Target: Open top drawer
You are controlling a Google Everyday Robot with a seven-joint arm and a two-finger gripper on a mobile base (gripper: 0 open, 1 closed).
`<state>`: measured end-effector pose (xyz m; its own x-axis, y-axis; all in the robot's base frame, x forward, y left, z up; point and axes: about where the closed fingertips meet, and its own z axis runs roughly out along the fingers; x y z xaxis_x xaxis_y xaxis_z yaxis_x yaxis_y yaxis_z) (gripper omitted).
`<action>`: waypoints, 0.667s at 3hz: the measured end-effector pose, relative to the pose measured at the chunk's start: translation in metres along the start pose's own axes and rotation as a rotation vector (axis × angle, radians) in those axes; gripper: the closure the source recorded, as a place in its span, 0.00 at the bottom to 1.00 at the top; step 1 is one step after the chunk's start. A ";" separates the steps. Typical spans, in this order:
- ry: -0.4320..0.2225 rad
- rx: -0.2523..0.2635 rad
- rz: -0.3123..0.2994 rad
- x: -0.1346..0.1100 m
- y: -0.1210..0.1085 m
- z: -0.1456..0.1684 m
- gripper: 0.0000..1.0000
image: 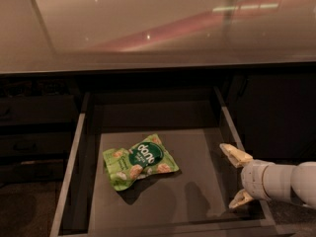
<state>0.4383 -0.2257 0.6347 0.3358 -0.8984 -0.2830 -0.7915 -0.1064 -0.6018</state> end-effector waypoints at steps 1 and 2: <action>0.000 0.000 0.000 0.000 0.000 0.000 0.00; -0.013 0.008 0.001 -0.007 -0.026 -0.005 0.00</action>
Offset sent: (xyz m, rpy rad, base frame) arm 0.0390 0.0128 0.0545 0.0304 -0.0122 0.0077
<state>0.4542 -0.2194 0.6566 0.3420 -0.8929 -0.2930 -0.7879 -0.1025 -0.6072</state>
